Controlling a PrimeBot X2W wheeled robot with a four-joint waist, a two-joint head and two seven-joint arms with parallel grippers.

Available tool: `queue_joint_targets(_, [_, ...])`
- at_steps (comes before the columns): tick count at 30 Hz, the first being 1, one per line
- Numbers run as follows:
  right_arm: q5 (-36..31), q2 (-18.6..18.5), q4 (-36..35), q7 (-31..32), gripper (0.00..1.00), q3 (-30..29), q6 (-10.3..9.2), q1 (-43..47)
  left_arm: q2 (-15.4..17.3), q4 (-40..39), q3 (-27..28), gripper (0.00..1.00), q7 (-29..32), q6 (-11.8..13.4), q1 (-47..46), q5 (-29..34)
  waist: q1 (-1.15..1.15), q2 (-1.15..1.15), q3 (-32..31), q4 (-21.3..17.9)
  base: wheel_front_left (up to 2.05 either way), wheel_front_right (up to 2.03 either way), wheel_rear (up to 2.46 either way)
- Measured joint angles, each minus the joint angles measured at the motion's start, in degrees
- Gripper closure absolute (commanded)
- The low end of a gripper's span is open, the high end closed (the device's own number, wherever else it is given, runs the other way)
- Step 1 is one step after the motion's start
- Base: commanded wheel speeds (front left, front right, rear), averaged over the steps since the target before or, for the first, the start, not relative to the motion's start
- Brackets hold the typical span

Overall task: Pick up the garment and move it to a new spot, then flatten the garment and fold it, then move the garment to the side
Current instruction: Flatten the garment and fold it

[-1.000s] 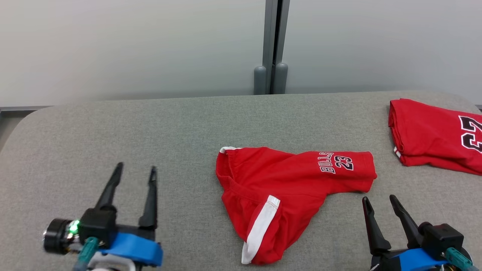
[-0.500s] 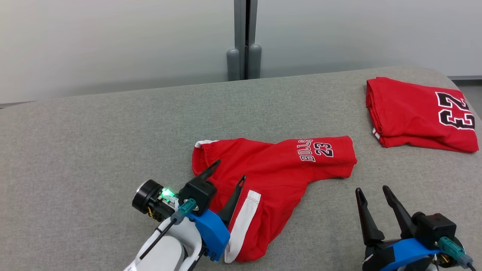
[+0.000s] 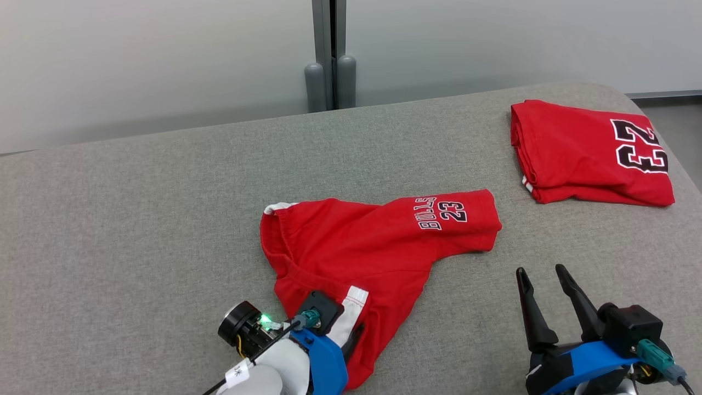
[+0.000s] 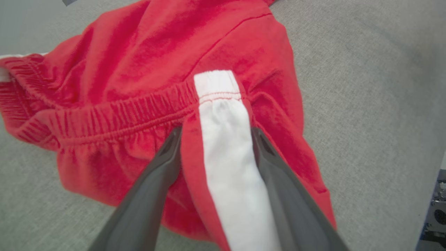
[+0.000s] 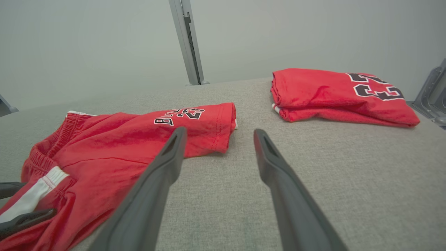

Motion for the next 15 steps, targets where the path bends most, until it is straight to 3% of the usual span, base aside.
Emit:
queue_joint_targets(1, [0.0, -0.01, 0.05, -0.03, 0.0, -0.01, 0.0, -0.01, 0.04, 0.59, -0.23, 0.0, -0.25, -0.05, -0.24, -0.33, 0.0, 0.0, -0.02, -0.05, 0.0, 0.0, 0.0])
queue_joint_targets(2, [0.0, -0.01, 0.07, -0.07, 0.0, -0.04, 0.0, -0.01, -0.01, 0.92, -0.07, 0.33, -1.09, -0.07, -0.42, -0.73, 0.0, 0.0, -0.04, -0.06, 0.0, 0.0, 0.0])
queue_joint_targets(3, [0.0, -0.01, 0.07, -0.27, 0.0, -0.12, 0.0, -0.01, -0.05, 1.22, 0.09, 0.88, -1.96, -0.07, -0.64, -1.01, 0.0, 0.0, -0.1, 0.01, 0.0, 0.0, 0.0])
queue_joint_targets(4, [0.0, -0.02, 0.05, -0.3, 0.0, -0.23, 0.0, -0.01, -0.1, 1.32, 0.43, 1.0, -3.2, 0.22, -0.74, -1.01, 0.0, 0.0, -0.21, 0.12, 0.0, 0.0, 0.0])
queue_joint_targets(10, [0.16, -0.1, 0.13, -0.67, 0.0, -0.37, 0.0, 0.2, -0.31, 0.24, 5.01, 1.0, -11.61, 4.86, -1.08, -2.33, -0.01, 0.0, -1.08, 2.49, 0.0, 0.0, 0.0])
queue_joint_targets(15, [0.46, -0.08, 0.43, -0.71, 0.0, -0.1, 0.0, 0.82, 1.54, -2.12, 8.73, 1.0, -16.8, 9.46, 3.22, -3.58, -0.01, 0.0, -1.67, 5.0, 0.0, 0.0, 0.0])
